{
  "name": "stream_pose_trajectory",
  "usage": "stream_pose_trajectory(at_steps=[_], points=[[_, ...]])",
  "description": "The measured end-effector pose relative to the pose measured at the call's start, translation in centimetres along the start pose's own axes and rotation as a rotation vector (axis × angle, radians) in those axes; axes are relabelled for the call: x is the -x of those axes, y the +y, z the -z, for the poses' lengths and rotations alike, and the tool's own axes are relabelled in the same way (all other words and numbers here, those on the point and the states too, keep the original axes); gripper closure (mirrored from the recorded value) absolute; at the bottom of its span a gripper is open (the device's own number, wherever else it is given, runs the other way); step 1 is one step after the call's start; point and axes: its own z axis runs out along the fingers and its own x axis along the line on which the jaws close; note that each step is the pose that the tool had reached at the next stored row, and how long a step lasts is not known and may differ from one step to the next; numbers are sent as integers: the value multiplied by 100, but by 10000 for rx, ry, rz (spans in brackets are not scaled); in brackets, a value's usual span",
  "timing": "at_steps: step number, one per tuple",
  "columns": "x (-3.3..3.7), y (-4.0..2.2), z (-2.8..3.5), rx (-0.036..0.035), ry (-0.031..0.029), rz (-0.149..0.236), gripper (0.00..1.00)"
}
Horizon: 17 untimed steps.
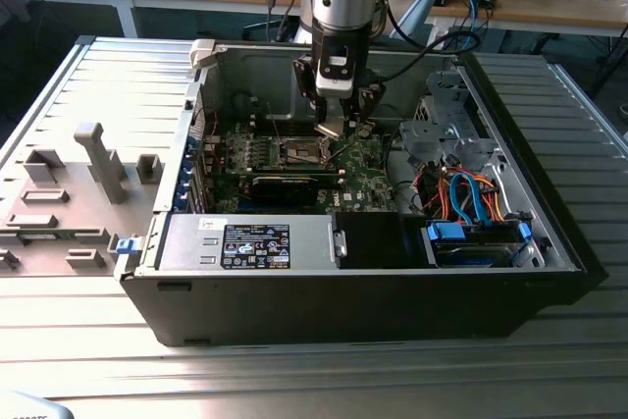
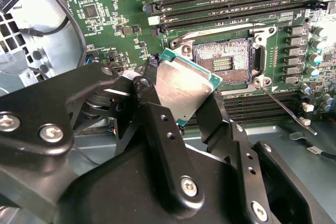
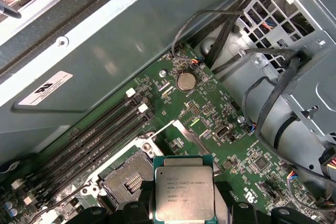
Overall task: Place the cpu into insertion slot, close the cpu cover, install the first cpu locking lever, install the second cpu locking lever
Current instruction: 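Place the cpu into insertion slot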
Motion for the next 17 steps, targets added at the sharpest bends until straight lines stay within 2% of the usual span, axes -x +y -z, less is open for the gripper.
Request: stream_pose_trajectory(at_steps=[17], points=[[0,0,-11,-4,-3,-103,46]])
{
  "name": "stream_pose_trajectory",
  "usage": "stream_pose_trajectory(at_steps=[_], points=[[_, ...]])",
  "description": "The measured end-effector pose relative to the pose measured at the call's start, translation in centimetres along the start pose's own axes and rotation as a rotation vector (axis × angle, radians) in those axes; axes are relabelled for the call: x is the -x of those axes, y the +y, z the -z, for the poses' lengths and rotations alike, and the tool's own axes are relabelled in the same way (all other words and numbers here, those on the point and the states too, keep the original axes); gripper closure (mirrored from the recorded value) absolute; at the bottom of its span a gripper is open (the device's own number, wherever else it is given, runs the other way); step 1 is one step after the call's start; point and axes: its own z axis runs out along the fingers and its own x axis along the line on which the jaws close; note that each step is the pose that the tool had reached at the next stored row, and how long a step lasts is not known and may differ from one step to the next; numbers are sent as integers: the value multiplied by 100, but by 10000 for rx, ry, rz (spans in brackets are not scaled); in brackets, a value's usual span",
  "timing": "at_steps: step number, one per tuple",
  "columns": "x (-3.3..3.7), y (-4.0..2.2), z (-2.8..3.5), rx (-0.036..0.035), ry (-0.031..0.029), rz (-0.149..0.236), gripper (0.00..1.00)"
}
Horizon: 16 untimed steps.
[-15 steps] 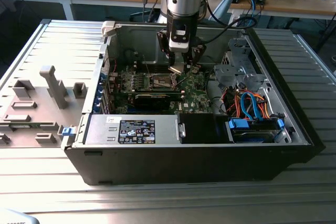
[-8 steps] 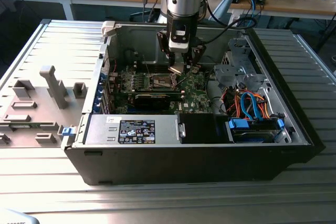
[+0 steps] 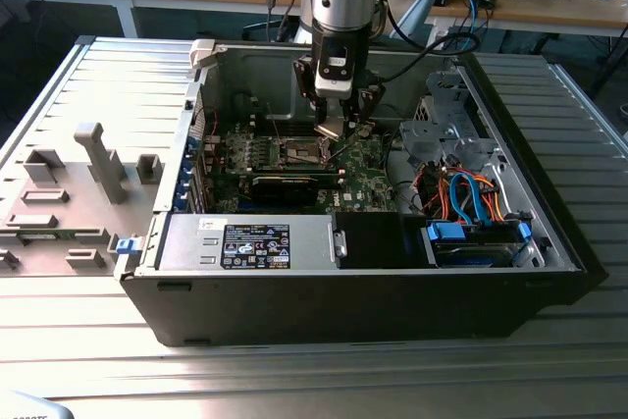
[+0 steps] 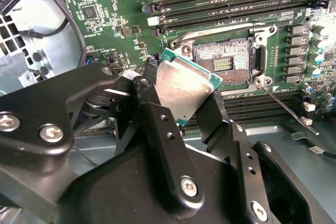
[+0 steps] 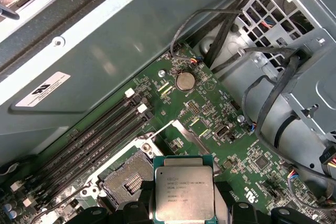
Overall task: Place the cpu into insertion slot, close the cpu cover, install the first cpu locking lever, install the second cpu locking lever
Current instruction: 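Place the cpu into insertion slot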
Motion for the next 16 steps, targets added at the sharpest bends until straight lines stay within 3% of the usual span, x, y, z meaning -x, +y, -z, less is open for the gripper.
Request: stream_pose_trajectory(at_steps=[16], points=[[0,0,-3,-8,-4,-177,46]])
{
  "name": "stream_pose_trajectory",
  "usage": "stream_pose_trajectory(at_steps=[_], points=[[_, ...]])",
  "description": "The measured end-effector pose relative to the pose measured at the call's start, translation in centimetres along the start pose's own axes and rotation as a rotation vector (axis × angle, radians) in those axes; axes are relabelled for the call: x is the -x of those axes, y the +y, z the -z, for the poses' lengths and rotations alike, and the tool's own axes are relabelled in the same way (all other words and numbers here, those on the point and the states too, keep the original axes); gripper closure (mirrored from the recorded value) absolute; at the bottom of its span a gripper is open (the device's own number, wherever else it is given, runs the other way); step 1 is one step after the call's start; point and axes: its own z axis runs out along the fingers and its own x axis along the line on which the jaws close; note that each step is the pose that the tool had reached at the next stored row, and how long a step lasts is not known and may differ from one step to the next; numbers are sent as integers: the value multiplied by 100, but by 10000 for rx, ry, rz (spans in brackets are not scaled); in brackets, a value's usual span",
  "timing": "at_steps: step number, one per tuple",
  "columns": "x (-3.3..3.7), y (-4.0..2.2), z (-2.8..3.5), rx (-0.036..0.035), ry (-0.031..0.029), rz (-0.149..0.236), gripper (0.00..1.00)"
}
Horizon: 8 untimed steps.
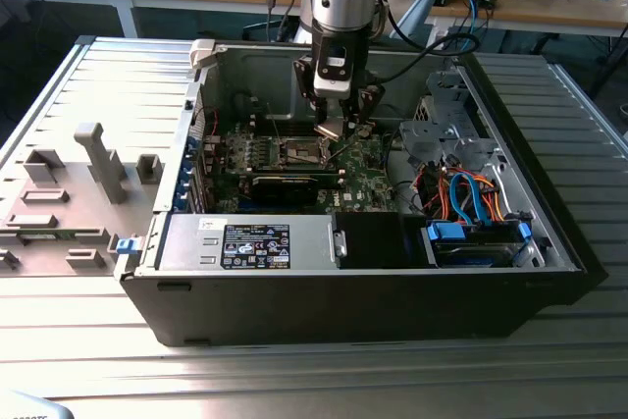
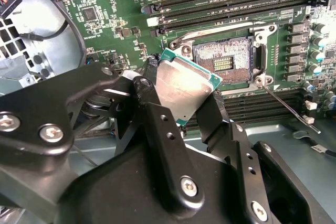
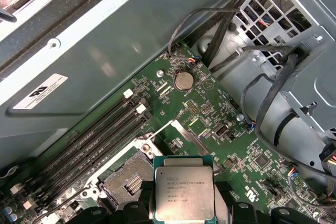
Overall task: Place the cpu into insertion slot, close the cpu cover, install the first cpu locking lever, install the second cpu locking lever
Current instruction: 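Place the cpu into insertion slot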
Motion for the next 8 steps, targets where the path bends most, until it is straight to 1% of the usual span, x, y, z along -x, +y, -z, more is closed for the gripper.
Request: stream_pose_trajectory(at_steps=[8], points=[[0,0,-1,-4,-2,-85,46]])
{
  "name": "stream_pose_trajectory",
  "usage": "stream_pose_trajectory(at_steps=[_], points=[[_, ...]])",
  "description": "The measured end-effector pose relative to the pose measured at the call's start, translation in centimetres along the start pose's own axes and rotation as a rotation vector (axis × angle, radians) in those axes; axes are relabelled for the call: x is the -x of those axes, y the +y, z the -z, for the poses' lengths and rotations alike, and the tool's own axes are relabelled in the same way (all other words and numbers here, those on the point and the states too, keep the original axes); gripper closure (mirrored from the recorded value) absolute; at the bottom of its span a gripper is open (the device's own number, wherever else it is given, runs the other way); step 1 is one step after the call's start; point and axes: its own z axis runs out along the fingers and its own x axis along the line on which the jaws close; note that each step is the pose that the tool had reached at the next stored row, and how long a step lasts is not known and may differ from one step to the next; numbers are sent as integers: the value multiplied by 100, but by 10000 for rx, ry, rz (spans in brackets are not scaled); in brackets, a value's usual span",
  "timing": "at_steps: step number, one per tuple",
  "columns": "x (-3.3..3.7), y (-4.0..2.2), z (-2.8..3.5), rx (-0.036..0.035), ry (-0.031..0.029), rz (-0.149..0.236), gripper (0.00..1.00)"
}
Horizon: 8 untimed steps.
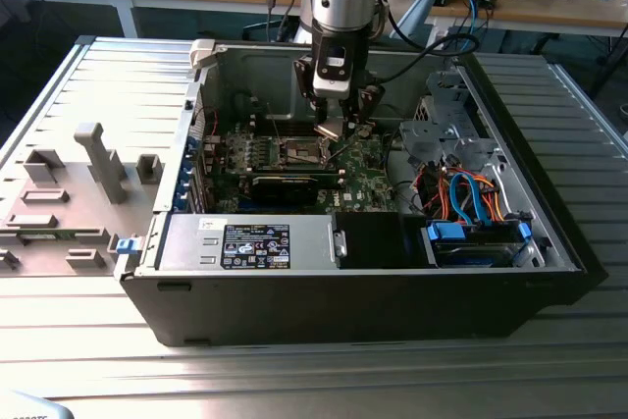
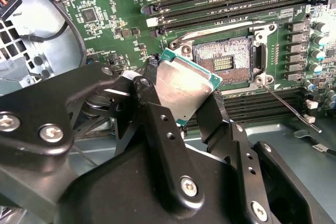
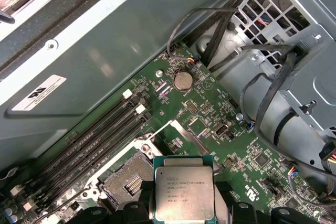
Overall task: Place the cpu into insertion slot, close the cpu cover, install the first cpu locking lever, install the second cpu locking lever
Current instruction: 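Place the cpu into insertion slot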
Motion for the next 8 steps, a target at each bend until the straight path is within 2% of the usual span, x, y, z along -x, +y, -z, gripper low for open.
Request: stream_pose_trajectory(at_steps=[8], points=[[0,0,0,-4,-2,-73,46]])
